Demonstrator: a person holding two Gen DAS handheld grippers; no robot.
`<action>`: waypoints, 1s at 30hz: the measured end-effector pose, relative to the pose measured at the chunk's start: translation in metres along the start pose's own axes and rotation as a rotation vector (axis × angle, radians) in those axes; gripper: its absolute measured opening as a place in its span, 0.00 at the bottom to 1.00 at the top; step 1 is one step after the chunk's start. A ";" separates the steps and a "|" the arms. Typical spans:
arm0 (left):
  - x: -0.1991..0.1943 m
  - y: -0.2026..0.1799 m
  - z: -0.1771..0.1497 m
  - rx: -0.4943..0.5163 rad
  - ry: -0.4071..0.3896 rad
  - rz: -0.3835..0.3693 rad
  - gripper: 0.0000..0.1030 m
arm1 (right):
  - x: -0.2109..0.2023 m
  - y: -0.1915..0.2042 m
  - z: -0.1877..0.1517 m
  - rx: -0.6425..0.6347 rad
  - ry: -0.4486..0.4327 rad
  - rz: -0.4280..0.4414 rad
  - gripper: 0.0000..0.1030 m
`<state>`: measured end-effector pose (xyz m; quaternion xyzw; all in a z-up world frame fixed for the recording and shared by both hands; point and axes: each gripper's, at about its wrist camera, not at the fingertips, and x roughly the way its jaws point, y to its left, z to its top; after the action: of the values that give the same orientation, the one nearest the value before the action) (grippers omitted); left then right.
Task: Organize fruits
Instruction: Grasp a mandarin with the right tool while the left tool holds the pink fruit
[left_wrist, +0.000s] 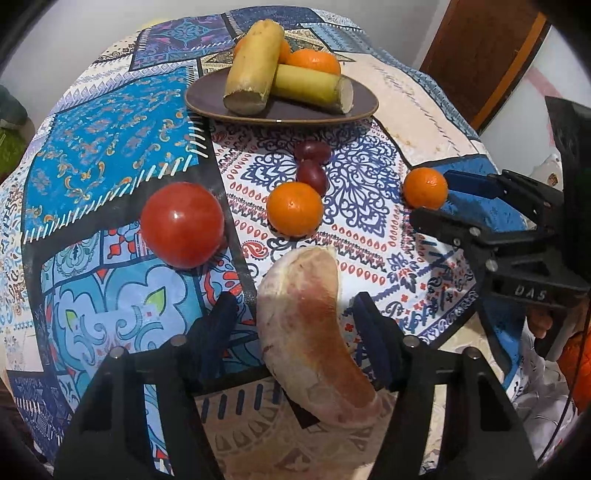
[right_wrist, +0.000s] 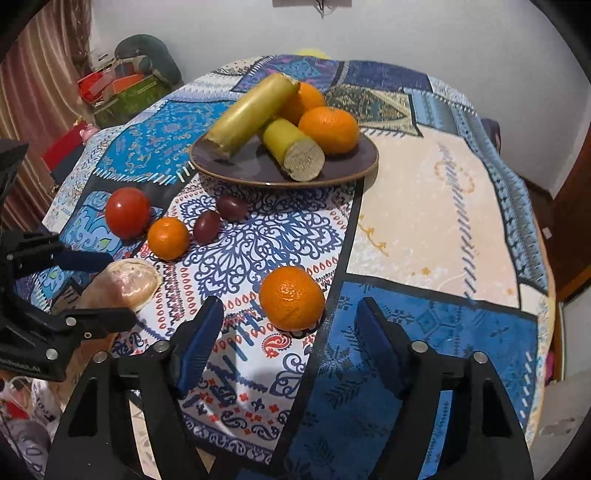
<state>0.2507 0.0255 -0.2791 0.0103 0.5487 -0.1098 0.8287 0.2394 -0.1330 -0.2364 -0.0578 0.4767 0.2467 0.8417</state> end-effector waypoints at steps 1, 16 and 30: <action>0.002 -0.001 0.000 0.001 -0.003 0.002 0.61 | 0.002 -0.001 0.000 0.004 0.004 0.003 0.66; 0.006 -0.007 -0.002 0.039 0.006 -0.006 0.45 | 0.017 -0.004 0.003 0.040 0.029 0.023 0.42; -0.019 -0.003 0.008 0.038 -0.041 0.024 0.41 | -0.006 -0.011 0.007 0.070 -0.015 0.051 0.32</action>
<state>0.2505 0.0243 -0.2577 0.0302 0.5293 -0.1104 0.8407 0.2474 -0.1429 -0.2288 -0.0143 0.4799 0.2517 0.8403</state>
